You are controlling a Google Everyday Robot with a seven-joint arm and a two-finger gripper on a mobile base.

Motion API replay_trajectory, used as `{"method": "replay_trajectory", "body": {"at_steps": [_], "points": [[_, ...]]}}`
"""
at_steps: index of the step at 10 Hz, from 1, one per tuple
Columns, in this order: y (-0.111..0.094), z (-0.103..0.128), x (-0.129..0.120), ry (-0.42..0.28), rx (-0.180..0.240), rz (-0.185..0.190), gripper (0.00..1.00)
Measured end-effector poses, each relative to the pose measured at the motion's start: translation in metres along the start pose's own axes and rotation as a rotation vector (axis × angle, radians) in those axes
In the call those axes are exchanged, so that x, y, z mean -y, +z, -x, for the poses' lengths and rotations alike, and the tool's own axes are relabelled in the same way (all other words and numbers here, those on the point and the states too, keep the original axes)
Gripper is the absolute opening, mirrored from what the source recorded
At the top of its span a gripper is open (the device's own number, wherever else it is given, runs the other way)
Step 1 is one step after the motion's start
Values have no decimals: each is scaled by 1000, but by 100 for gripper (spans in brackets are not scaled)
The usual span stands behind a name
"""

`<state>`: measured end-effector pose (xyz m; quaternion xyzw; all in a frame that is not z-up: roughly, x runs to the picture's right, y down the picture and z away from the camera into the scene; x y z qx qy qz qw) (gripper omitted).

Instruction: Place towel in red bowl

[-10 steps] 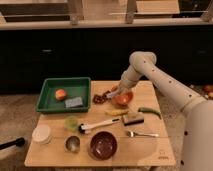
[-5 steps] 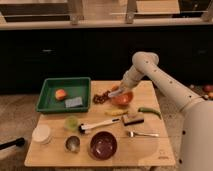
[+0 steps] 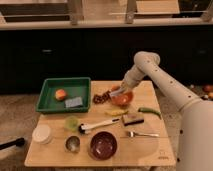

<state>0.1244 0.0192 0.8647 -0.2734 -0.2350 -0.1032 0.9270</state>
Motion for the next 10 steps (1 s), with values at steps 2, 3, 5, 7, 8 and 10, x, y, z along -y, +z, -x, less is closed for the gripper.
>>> {"method": "replay_trajectory", "body": {"at_steps": [2, 3, 5, 7, 8, 10], "points": [[1, -3, 2, 1, 10, 0, 8], [1, -4, 4, -1, 12, 0, 6], [1, -7, 6, -1, 15, 1, 17], [0, -13, 7, 3, 19, -3, 20], [0, -14, 7, 4, 20, -2, 26], [1, -15, 7, 4, 24, -2, 38]]}}
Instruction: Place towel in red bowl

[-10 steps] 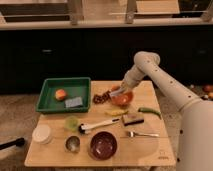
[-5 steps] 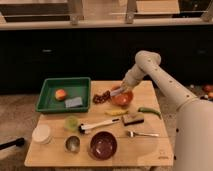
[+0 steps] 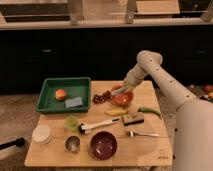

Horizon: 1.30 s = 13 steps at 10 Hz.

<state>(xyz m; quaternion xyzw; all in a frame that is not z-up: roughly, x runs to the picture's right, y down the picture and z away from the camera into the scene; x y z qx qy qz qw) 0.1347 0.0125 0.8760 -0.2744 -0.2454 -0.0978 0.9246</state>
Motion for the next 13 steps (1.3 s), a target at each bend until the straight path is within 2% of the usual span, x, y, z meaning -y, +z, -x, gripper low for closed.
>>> {"method": "replay_trajectory", "body": {"at_steps": [3, 4, 5, 6, 8, 9, 13], "points": [[0, -4, 3, 2, 4, -2, 38], [-1, -6, 2, 3, 3, -1, 43], [-1, -7, -2, 4, 2, 1, 55], [-3, -9, -2, 6, 3, -2, 60], [-2, -9, 6, 3, 6, -6, 62], [-2, -9, 6, 0, 10, -4, 58], [-3, -17, 6, 5, 9, -5, 28]]}}
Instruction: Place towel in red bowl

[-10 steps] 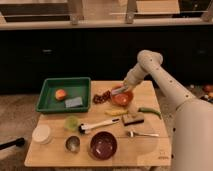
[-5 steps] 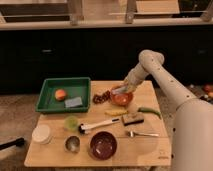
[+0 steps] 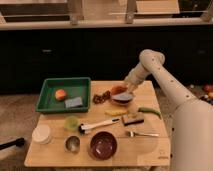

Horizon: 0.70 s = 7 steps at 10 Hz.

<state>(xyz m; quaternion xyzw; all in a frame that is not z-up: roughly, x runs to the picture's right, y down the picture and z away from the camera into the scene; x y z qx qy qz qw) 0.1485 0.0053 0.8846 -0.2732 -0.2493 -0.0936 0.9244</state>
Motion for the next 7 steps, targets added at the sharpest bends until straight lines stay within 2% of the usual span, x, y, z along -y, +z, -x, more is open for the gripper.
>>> {"method": "replay_trajectory", "body": {"at_steps": [1, 2, 5, 6, 7], "points": [[-2, -1, 5, 0, -1, -4, 25], [-4, -2, 7, -2, 2, -4, 28], [-1, -6, 4, -5, 2, 2, 43], [-1, -5, 4, -6, 2, -1, 46], [-2, -7, 5, -3, 3, -5, 43]]}}
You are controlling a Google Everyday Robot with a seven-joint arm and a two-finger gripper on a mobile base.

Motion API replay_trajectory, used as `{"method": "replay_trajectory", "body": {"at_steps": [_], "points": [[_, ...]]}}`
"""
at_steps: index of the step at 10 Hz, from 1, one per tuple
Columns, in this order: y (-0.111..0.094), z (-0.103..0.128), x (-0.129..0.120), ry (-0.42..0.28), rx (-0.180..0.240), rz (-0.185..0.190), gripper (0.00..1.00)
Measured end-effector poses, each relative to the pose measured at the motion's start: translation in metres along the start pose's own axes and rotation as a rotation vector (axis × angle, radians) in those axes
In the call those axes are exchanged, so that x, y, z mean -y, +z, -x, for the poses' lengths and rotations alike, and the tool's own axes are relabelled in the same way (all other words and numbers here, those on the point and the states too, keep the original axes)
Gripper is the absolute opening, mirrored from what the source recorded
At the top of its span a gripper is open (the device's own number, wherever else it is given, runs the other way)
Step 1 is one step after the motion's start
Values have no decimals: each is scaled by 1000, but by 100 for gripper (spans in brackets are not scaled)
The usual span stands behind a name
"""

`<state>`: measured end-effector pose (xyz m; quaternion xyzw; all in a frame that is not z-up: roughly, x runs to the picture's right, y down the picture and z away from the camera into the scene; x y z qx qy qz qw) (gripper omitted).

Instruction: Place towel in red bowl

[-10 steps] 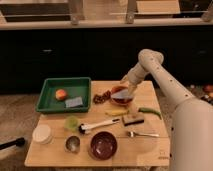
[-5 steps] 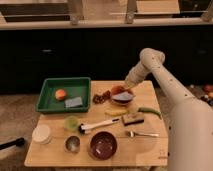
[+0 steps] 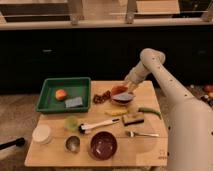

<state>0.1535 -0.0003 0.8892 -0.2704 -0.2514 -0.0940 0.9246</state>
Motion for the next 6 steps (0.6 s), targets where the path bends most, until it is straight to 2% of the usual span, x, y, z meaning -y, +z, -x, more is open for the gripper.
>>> {"method": "replay_trajectory", "body": {"at_steps": [1, 2, 3, 6], "points": [[-1, -2, 2, -1, 1, -3, 38], [0, 0, 3, -3, 2, -1, 37], [-2, -2, 1, -1, -1, -1, 42], [-1, -5, 6, -6, 1, -2, 43]]}}
